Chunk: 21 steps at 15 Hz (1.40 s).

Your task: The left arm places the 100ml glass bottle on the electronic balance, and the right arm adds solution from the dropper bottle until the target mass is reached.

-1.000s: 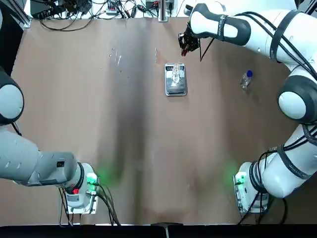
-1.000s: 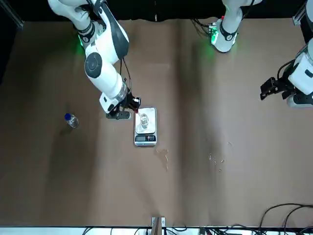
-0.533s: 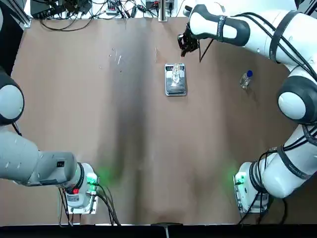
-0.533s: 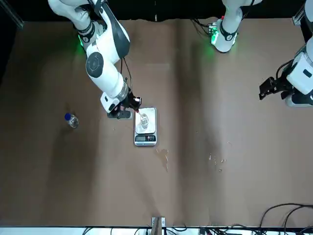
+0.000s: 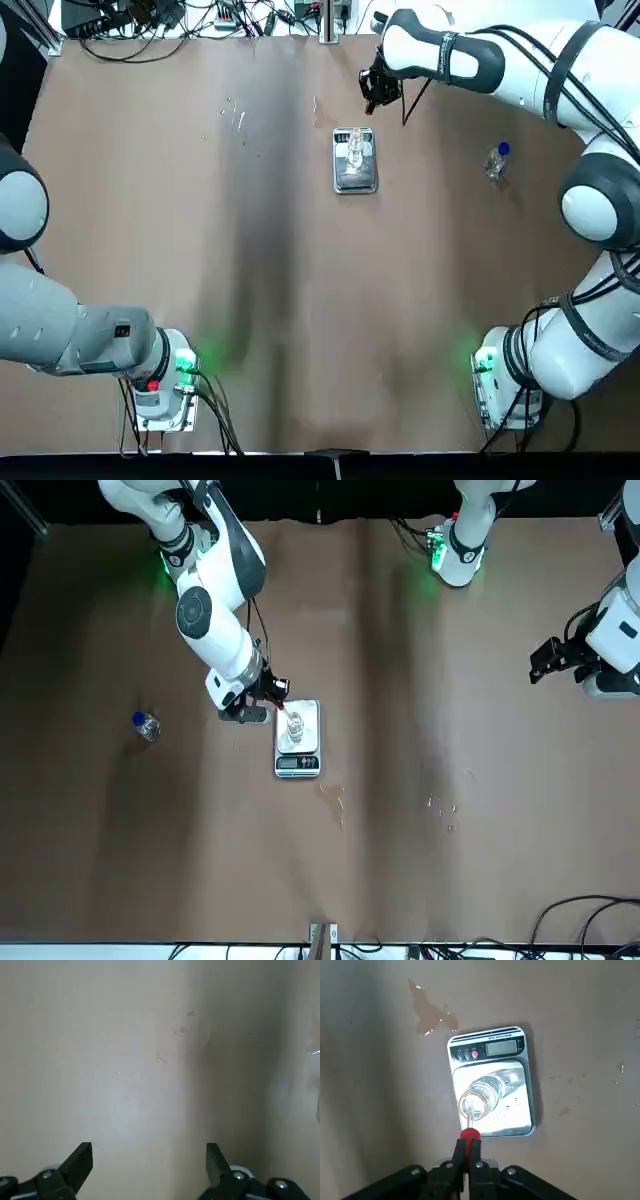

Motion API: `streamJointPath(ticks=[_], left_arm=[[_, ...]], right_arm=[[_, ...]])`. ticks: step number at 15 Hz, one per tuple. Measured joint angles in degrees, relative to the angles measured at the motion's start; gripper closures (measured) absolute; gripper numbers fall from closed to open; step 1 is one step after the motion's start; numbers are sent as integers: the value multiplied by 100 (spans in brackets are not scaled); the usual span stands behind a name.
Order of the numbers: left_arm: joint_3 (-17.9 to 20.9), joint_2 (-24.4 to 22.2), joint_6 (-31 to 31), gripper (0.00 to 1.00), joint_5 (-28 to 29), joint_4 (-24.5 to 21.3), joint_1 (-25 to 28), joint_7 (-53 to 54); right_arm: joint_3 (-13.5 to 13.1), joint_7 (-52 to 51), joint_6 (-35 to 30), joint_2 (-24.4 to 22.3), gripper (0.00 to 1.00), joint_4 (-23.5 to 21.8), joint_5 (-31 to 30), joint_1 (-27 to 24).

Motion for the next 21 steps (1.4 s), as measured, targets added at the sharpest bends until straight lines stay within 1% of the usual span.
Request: streamJointPath(ticks=[14, 18, 21], left_arm=[[-5, -48, -1, 0, 0, 4, -4, -19], [-3, -116, -81, 0, 0, 4, -3, -9], [9, -116, -83, 0, 0, 2, -1, -9]], right_arm=[[-44, 29, -34, 0, 95, 3, 0, 0], [-107, 131, -320, -69, 95, 75, 0, -20], [-163, 148, -616, -254, 95, 160, -1, -124]])
